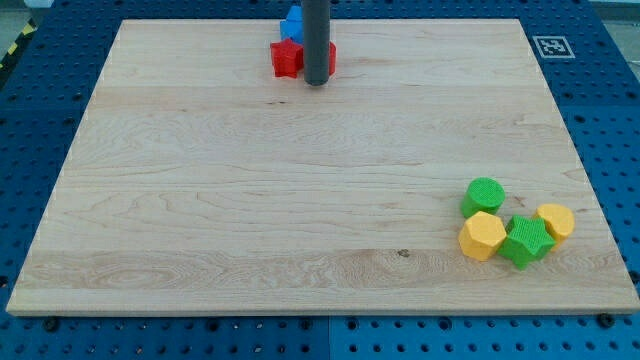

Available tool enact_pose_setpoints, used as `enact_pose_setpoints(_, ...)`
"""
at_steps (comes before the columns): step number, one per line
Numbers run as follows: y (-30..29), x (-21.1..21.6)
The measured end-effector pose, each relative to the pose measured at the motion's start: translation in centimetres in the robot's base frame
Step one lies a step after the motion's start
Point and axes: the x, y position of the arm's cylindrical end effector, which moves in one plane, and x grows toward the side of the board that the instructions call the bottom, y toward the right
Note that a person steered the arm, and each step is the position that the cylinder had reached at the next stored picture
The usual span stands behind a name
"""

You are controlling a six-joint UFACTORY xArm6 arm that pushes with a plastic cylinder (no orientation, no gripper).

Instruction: Push the green star and green circle up a bit

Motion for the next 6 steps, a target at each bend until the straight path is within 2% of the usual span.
enact_pose_setpoints(1, 0.7, 0.6)
enact_pose_setpoints(2, 4.5, 5.2)
enact_pose_setpoints(3, 12.4, 8.9)
enact_pose_setpoints(5, 34.2, 17.0)
enact_pose_setpoints(6, 35.3, 21.7)
